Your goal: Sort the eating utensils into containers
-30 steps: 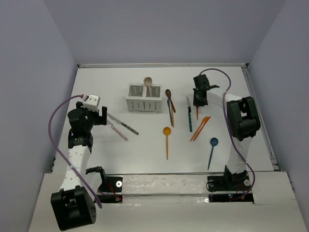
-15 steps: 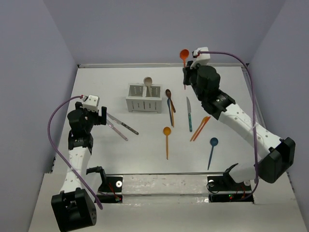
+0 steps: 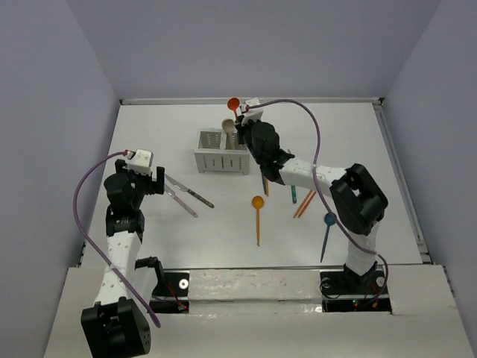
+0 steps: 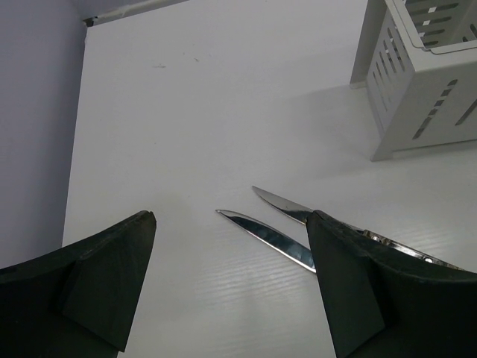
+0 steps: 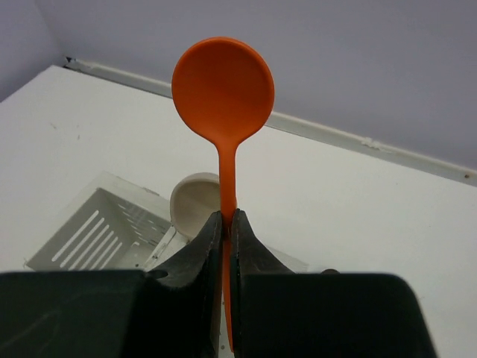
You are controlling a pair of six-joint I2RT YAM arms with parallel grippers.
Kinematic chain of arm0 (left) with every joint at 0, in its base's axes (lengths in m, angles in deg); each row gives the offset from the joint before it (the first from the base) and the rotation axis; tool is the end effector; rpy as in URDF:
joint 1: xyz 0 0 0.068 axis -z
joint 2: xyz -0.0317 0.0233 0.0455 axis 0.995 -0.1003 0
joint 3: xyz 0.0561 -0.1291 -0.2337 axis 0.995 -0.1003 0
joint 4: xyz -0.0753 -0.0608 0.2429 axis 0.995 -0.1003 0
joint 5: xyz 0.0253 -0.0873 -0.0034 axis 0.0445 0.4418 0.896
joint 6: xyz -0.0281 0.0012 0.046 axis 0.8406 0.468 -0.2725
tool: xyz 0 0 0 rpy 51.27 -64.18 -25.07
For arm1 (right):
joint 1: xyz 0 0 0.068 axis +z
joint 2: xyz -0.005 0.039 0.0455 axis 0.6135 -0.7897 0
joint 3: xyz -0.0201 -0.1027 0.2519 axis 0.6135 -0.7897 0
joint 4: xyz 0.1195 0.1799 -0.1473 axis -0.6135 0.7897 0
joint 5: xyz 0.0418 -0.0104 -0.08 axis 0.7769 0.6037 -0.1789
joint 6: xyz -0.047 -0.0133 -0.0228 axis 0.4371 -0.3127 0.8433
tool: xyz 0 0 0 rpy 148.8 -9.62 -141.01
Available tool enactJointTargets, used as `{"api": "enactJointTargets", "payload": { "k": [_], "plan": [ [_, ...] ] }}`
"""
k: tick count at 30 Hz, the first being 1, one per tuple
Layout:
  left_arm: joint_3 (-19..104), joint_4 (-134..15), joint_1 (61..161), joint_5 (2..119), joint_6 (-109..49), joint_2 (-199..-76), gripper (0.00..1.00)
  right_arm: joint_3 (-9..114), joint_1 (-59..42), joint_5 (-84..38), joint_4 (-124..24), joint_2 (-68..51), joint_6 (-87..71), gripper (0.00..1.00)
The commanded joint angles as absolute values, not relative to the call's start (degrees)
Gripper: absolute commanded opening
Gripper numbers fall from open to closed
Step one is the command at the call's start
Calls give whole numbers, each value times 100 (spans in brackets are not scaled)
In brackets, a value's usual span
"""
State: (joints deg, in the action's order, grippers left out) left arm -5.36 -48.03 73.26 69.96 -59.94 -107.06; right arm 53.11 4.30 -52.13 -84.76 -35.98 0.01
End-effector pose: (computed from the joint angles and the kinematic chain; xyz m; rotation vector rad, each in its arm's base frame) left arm 0.1889 0.0255 0.2569 0.3325 1.6521 0.1160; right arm 0.3425 0.2926 0.2862 -0.2930 1.5236 0.2799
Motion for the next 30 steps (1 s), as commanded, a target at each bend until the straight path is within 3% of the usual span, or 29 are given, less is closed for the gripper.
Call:
{"api": "enactJointTargets", "payload": {
  "k": [1, 11, 12, 13, 15, 17, 23, 27, 30],
  "plan": [
    [-561, -4487, 7299, 7068, -5998, -10702, 95, 5625, 487, -4991, -9370, -3732, 141, 0],
    [-588, -4452, 7299, 7112, -5989, -10720, 96, 5458, 487, -4788, -9036, -4120, -17, 0],
    [-588, -4443, 7299, 7112, -5989, -10720, 96, 5388, 487, -4762, -8957, -4094, -26, 4],
    [-588, -4434, 7291, 7103, -5989, -10737, 96, 5344, 487, -4727, -8930, -4068, -52, 14],
    [-588, -4434, 7299, 7112, -5998, -10755, 96, 5204, 487, -4656, -8869, -3902, -61, 40],
    [-596, -4426, 7299, 7103, -5998, -10729, 96, 5107, 487, -4577, -8790, -3708, -96, 51],
    [-596, -4434, 7291, 7077, -6007, -10702, 96, 4562, 487, -4962, -8044, -2277, -192, 60],
    [-614, -4443, 7291, 7068, -6015, -10659, 96, 4509, 312, -5955, -5666, -1336, -710, 63],
    [-623, -4426, 7299, 7077, -6024, -10658, 96, 4290, -170, -5590, -3827, -747, -1579, 63]
  ]
}}
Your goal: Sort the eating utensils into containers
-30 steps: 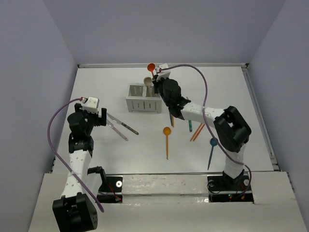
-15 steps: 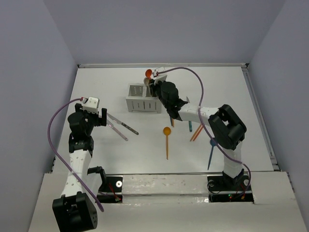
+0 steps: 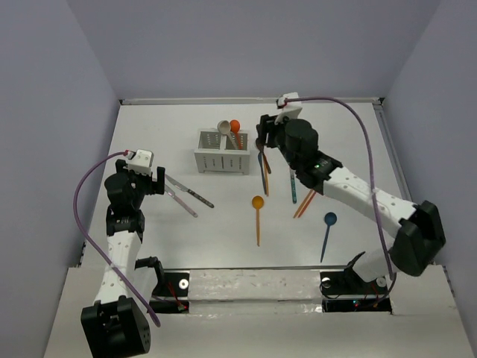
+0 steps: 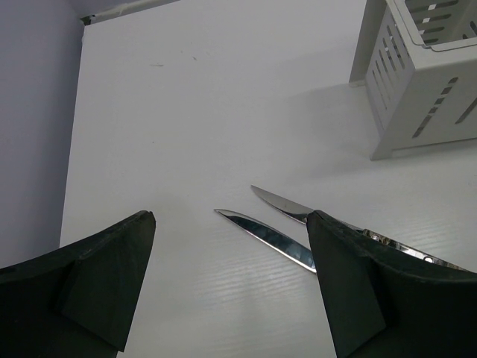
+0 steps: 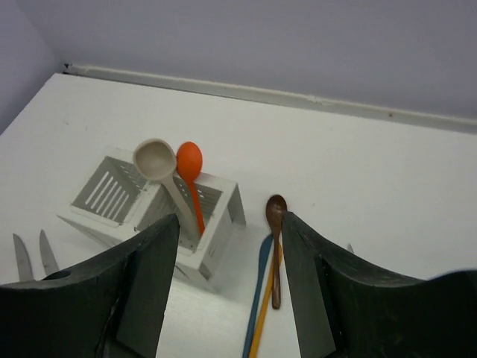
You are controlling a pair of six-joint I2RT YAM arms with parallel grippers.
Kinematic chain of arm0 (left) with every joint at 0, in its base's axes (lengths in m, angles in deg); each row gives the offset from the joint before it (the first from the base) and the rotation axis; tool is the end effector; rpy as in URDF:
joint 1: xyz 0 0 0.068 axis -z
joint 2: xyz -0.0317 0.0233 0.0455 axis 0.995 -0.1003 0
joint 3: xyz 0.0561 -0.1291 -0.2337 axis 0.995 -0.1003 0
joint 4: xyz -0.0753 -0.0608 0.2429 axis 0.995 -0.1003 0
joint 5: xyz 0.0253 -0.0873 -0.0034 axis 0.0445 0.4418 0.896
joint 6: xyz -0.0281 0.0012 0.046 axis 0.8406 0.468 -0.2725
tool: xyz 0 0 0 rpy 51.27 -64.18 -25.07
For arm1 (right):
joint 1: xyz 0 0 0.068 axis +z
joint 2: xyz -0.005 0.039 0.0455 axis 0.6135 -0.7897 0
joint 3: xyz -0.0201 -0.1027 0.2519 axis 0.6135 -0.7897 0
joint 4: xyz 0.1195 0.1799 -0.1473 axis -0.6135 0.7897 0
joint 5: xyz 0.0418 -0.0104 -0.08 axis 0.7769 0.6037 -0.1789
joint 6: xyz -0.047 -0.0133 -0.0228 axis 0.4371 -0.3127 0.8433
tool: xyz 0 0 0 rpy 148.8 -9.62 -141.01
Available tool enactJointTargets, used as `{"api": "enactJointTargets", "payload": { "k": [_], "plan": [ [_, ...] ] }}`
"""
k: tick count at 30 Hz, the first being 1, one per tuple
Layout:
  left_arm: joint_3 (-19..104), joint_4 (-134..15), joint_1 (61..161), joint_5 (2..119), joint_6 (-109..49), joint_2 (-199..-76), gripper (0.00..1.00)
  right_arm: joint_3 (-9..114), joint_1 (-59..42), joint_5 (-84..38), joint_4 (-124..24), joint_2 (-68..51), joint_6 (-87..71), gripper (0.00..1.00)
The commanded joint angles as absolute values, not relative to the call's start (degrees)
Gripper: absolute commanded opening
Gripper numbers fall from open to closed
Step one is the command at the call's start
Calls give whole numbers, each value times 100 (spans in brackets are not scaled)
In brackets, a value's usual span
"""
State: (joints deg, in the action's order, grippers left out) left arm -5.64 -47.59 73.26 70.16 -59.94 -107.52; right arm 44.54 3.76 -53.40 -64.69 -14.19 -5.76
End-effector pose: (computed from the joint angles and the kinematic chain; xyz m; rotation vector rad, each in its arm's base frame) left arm 0.1899 0.0256 0.2546 0.3348 1.6565 0.1115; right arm 0.2803 0.2307 0.3436 -0.2414 1.6458 0.2856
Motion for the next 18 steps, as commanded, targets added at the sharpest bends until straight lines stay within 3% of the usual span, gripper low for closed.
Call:
{"api": "enactJointTargets", "payload": {
  "k": [1, 3, 8, 11, 18],
  "plan": [
    [-631, -4417, 7299, 7077, -6024, -10658, 96, 4132, -642, -5005, -3597, -598, -1921, 63],
    [-623, -4417, 7291, 7068, -6024, -10693, 96, 3546, -1302, -4309, -3210, -237, -2204, 63],
    [-623, -4426, 7299, 7059, -6015, -10667, 96, 3006, -1797, -3646, -2989, -173, -2153, 58],
    [-640, -4417, 7299, 7033, -6024, -10624, 97, 3339, -1851, -3145, -2953, -735, -1995, 52],
    [-693, -4364, 7291, 6954, -6042, -10553, 97, 4579, -1851, -3347, -2013, -2617, -1599, 44]
  ]
}}
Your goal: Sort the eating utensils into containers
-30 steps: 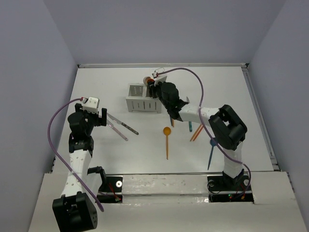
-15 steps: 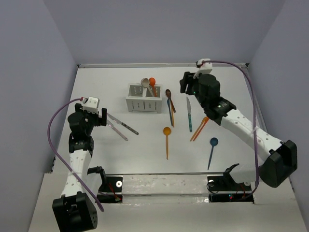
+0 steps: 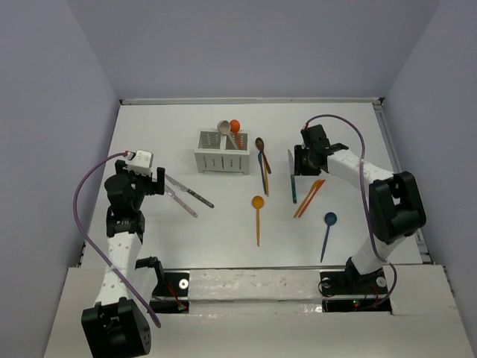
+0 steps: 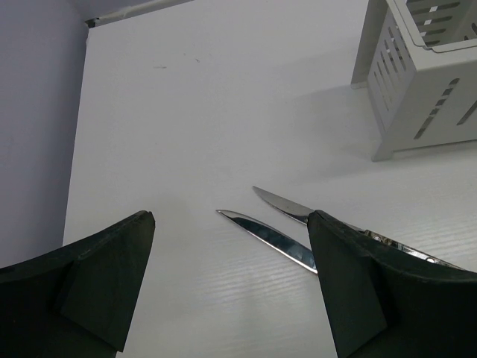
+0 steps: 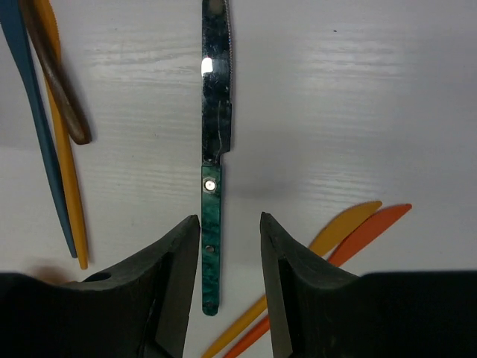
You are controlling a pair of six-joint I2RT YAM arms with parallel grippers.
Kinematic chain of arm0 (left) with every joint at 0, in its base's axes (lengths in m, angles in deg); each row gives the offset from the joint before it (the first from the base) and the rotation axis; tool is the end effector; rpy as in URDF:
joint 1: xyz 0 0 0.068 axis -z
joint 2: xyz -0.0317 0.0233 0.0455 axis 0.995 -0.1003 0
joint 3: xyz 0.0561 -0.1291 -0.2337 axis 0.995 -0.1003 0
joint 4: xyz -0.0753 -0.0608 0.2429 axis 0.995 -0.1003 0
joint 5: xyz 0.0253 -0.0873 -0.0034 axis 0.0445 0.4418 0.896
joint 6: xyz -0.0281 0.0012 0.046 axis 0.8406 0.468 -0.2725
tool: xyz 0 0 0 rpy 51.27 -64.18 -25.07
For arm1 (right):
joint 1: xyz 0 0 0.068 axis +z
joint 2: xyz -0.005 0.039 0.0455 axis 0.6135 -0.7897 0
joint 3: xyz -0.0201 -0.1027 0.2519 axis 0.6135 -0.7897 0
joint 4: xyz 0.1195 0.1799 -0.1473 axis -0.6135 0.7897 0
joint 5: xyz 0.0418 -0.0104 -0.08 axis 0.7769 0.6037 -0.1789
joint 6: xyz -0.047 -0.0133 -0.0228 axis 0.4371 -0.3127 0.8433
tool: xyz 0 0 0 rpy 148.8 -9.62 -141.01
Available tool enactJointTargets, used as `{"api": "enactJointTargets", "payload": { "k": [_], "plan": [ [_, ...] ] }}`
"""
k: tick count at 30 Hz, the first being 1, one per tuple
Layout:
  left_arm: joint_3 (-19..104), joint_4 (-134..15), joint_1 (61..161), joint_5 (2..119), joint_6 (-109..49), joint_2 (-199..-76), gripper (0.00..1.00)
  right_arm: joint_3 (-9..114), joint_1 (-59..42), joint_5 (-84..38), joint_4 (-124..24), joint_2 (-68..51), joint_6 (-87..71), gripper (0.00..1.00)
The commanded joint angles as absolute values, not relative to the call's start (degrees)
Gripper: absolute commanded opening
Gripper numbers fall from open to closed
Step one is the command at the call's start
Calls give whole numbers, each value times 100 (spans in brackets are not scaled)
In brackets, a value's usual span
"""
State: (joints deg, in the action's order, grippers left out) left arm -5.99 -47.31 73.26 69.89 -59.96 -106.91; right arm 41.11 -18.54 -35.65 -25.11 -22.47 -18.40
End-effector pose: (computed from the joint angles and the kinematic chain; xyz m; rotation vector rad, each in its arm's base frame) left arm 0.1882 0.0254 0.2548 0.3320 1.6482 0.1186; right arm 0.3264 0.1112 0.2110 -0.0185 2.5590 0.1413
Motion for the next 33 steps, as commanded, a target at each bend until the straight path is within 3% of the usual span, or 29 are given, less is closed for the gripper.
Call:
{"api": "enactJointTargets", "payload": {
  "k": [1, 11, 20, 23, 24, 26, 33],
  "plan": [
    [-702, -4355, 7299, 6945, -6051, -10562, 97, 4562, -1851, -3259, -2022, -2757, -1547, 45],
    [-658, -4347, 7291, 6945, -6042, -10694, 98, 4772, -1500, -3144, -2075, -3188, -1204, 49],
    [-675, -4311, 7299, 6945, -6033, -10755, 97, 4965, -1447, -3635, -2005, -3865, -1335, 47],
    [-675, -4303, 7299, 6936, -6042, -10729, 97, 5045, -1447, -3944, -1855, -4076, -1397, 34],
    [-684, -4303, 7299, 6936, -6033, -10729, 97, 5054, -1447, -3979, -1855, -4137, -1414, 18],
    [-684, -4303, 7291, 6954, -6033, -10720, 98, 5062, -1447, -4075, -1864, -4138, -1476, 3],
    [-632, -4338, 7299, 6945, -6103, -10755, 97, 5212, -1447, -4068, -2283, -3070, -1573, 0]
  ]
}}
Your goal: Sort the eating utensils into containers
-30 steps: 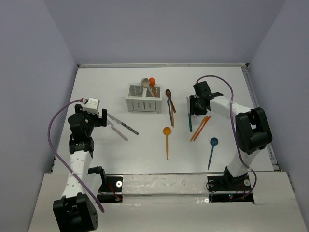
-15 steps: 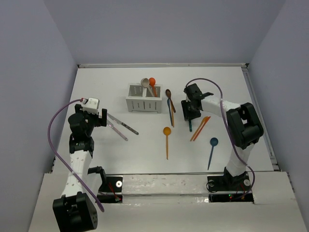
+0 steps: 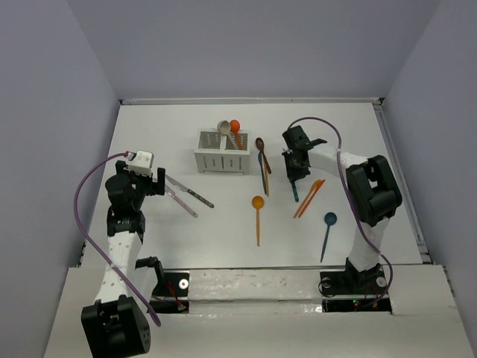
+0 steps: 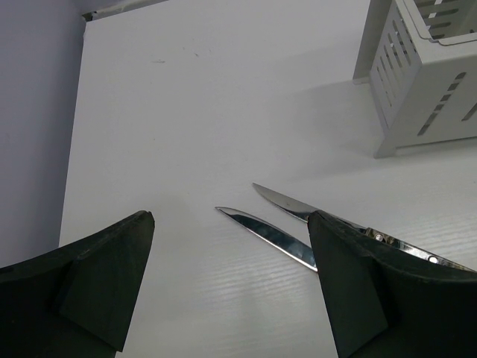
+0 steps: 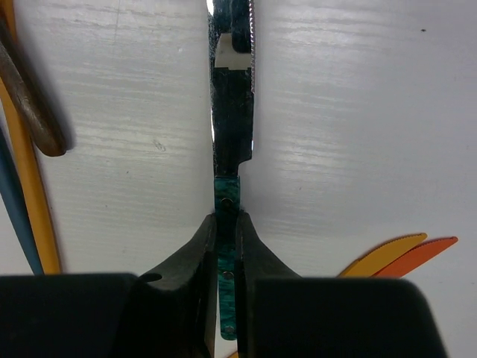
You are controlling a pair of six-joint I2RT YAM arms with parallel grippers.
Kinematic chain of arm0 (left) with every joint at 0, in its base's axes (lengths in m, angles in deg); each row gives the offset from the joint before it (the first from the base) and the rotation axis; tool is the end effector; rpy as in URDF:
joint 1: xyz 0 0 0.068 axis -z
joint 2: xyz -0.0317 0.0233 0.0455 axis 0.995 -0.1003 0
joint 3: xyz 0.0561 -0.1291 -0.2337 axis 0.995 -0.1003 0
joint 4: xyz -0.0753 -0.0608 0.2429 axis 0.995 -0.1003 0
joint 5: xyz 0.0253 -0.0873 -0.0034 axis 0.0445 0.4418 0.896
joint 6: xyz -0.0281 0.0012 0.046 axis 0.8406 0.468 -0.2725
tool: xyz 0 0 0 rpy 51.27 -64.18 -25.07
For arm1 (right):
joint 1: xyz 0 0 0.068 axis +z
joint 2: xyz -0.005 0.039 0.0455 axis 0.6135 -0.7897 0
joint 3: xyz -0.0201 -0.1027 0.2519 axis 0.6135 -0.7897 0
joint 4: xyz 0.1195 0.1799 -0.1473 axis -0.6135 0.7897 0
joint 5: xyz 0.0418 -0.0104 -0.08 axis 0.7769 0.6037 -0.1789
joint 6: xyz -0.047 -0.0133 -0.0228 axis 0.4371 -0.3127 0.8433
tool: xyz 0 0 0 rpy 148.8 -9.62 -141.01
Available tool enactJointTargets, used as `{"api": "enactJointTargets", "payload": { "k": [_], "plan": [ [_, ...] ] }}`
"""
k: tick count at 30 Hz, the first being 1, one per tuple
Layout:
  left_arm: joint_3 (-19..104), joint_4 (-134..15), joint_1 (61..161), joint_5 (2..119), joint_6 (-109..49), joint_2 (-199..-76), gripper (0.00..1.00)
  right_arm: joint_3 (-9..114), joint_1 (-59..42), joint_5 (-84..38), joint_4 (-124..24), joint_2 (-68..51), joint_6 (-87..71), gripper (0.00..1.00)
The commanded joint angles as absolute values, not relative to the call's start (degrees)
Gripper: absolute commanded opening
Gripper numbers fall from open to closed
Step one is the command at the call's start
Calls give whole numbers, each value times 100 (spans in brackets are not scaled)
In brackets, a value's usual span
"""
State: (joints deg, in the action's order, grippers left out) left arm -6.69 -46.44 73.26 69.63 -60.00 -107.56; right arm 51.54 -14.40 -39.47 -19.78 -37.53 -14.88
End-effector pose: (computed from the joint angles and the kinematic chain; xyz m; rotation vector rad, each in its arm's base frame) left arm 0.1894 0.0258 0.2501 0.3290 1.6572 0.1203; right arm 0.3587 0.1498 0.1679 -0.1917 2.7004 -0.0115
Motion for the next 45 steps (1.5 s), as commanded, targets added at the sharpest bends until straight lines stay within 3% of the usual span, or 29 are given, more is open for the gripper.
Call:
{"api": "enactJointTargets", "payload": {
  "k": [1, 4, 8, 11, 15, 21, 28, 38, 42, 43, 45],
  "plan": [
    [-597, -4407, 7291, 6945, -6103, -10764, 98, 5195, -1447, -3919, -2651, -2822, -1555, 0],
    [-465, -4557, 7299, 6971, -6086, -10755, 97, 5124, -1263, -3970, -3285, -1787, -1503, 0],
    [-456, -4584, 7291, 6945, -6051, -10667, 97, 5387, -535, -4959, -4374, -1073, -873, 0],
    [-526, -4540, 7299, 6884, -6042, -10658, 97, 5344, 318, -5306, -6182, -956, 7, 0],
    [-535, -4522, 7299, 6752, -6016, -10685, 97, 5412, 881, -4990, -8818, -1543, 150, 0],
    [-605, -4461, 7299, 6699, -6015, -10579, 97, 6424, 1102, -4507, -10193, -3318, 502, 0],
    [-658, -4364, 7299, 6752, -5989, -10623, 97, 7005, 1102, -4182, -9828, -4664, 256, 0],
    [-684, -4329, 7291, 6760, -5989, -10615, 97, 6724, 1102, -4454, -9528, -5219, 396, 0],
    [-684, -4303, 7299, 6769, -6007, -10658, 97, 6487, 1102, -4305, -9501, -5017, 404, 17],
    [-684, -4294, 7291, 6769, -5998, -10667, 97, 6452, 1102, -4261, -9423, -4886, 431, 29],
    [-684, -4294, 7299, 6769, -5998, -10667, 97, 6337, 1102, -4208, -9291, -4719, 484, 42]
  ]
}}
